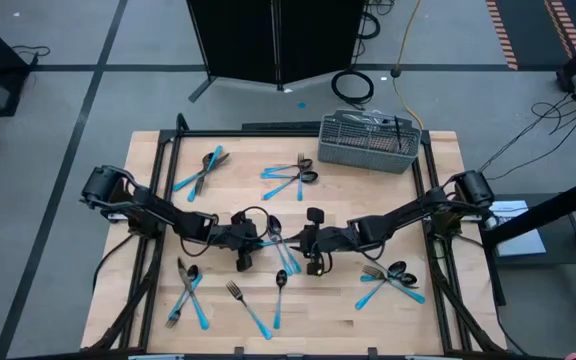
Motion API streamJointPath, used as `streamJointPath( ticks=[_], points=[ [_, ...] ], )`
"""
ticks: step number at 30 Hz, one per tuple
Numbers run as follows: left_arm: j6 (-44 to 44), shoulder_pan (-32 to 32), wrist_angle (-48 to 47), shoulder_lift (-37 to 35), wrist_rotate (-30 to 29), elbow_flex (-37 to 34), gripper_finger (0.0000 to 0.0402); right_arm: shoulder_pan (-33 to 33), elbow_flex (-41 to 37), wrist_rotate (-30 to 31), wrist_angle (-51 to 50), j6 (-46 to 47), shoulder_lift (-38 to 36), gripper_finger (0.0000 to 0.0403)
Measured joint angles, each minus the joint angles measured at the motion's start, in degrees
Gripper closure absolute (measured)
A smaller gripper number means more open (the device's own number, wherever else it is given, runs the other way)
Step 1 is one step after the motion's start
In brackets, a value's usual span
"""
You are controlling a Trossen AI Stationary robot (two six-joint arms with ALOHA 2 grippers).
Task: Sort silverware
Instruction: Put the blue knife into the right of the blue utensil organizer
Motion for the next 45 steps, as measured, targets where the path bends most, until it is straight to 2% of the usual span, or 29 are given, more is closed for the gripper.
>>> streamJointPath(
  ticks=[9,12,18,25,28,39,45],
  points=[
    [-0.5,0.0,-0.1,0.0,0.6,0.0,0.0334,-0.4,0.0,-0.2,23.8,-2.2,7.1,0.0300],
    [-0.8,0.0,-0.1,0.0,0.7,0.0,0.0334,-1.0,0.3,-0.1,27.9,-2.1,10.5,0.0300],
    [-1.6,0.0,-0.1,0.0,0.8,0.0,0.0334,-3.3,7.2,0.0,24.8,-2.0,14.8,0.0300],
    [-3.2,0.0,-0.1,0.0,0.9,0.0,0.0334,-4.7,19.0,-0.3,11.1,-2.3,20.2,0.0300],
    [-3.4,0.0,-0.1,0.0,0.9,0.0,0.0334,-4.6,22.0,0.0,8.7,-3.4,22.3,0.0300],
    [-3.1,0.0,-0.6,0.0,1.9,0.0,0.0334,-6.7,23.6,-0.4,0.3,3.3,23.8,0.0301],
    [-3.1,0.0,-1.0,-0.1,2.1,0.1,0.0334,-6.5,23.6,-1.8,-4.7,3.6,24.3,0.0301]
  ],
)
